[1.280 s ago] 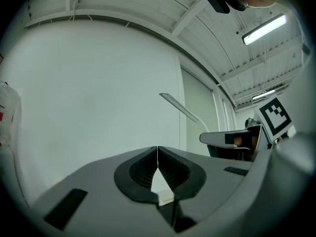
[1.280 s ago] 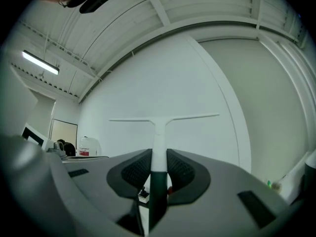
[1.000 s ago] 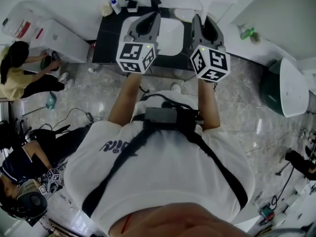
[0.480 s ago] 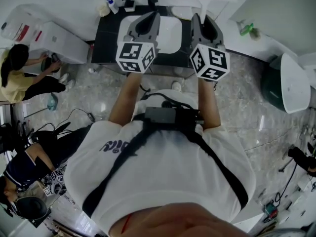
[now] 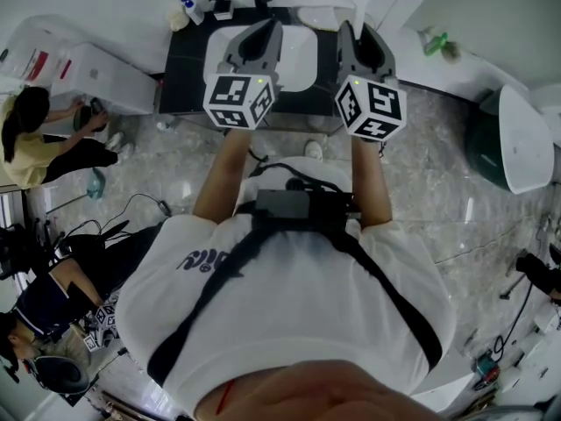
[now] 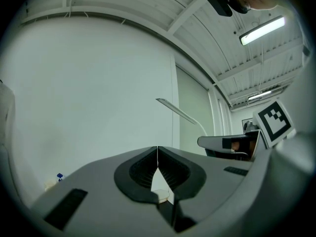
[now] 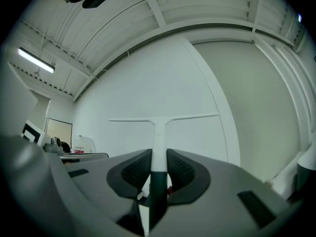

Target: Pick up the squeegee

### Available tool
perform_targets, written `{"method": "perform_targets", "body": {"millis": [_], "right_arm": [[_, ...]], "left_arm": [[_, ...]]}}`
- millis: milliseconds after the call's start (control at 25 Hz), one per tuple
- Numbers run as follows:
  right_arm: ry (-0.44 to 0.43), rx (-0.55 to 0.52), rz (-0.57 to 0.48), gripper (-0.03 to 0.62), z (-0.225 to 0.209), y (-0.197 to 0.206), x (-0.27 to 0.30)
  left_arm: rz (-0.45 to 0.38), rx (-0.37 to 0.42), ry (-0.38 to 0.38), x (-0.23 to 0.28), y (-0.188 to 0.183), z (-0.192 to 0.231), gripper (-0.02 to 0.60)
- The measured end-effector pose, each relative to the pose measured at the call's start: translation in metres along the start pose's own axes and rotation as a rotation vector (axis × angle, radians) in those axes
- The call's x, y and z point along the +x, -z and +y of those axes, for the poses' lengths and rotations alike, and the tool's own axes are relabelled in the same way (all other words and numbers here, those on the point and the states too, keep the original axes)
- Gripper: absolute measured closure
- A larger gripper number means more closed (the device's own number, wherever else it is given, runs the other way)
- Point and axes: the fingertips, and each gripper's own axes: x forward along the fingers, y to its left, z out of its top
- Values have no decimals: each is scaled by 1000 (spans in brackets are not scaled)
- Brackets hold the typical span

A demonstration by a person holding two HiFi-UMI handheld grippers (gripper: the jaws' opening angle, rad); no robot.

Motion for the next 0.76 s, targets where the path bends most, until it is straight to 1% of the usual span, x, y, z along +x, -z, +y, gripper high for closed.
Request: {"method": "perform_targets", "body": {"millis": [480, 760], "right_arm": [[-5, 5, 2, 494, 4, 5, 2], [3, 5, -2, 494, -4, 2, 0]], "left_arm": [[8, 1, -1, -3, 4, 1, 570], [6, 5, 6, 0, 4, -7, 569]]}}
